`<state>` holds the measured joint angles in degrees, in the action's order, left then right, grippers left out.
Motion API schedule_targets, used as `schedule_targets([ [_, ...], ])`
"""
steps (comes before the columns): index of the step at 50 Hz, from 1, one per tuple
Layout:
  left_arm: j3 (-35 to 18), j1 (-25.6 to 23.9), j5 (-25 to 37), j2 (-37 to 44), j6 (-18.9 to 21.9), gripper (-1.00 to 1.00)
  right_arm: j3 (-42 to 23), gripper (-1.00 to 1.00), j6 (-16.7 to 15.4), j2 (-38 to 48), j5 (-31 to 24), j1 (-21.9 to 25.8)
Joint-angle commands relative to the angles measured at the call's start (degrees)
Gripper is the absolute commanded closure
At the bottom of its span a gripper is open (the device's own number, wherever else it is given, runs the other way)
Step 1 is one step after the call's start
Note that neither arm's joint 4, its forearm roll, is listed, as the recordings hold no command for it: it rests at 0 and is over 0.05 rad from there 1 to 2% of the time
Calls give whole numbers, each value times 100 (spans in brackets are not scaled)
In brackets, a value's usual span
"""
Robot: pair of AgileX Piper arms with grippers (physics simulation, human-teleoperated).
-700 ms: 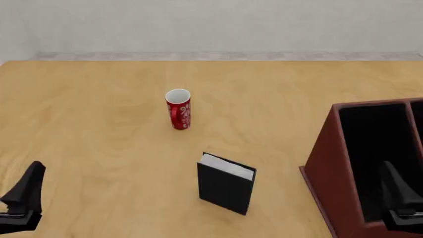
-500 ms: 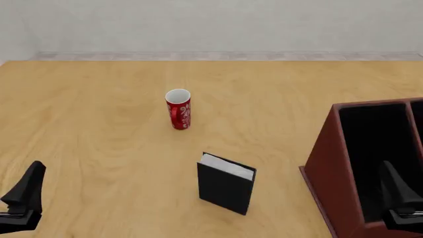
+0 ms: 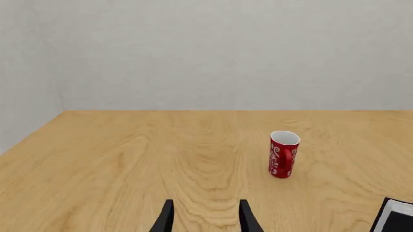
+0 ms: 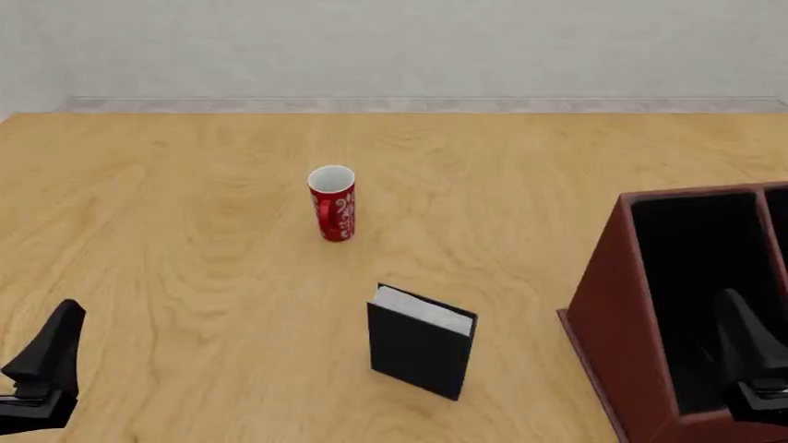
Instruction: Pick up the book and place it in the left compartment of the caddy.
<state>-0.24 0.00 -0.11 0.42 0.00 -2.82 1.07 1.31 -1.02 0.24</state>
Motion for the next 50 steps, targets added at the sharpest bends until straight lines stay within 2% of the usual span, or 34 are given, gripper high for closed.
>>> schedule_targets([
  [1,0,0,0,1,0,-100,-413,-100,-67,79,-241,125],
  [12,0,0,0,1,0,-100,-921,-100,-147,180,-600,373],
  [14,0,0,0,1,0,-100,-1033,-100,-80,238,-663,436],
  [17,0,0,0,1,0,-100,-1250,-100,-115,360,-777,780],
  [20,0,0,0,1,0,-100,-1466,-100,-4,416,-869,843],
  [24,0,0,0,1,0,-100,-1662,-100,-47,508,-969,927],
  [28,0,0,0,1,0,-100,-1852,-100,166,559,-1143,1162],
  [31,0,0,0,1,0,-100,-1887,-100,10,650,-1200,1332],
  [33,0,0,0,1,0,-100,-1956,-100,61,699,-1240,1438],
  [37,0,0,0,1,0,-100,-2107,-100,-92,929,-1257,1739],
  [50,0,0,0,1,0,-100,-2474,-100,-48,1241,-1433,2371],
])
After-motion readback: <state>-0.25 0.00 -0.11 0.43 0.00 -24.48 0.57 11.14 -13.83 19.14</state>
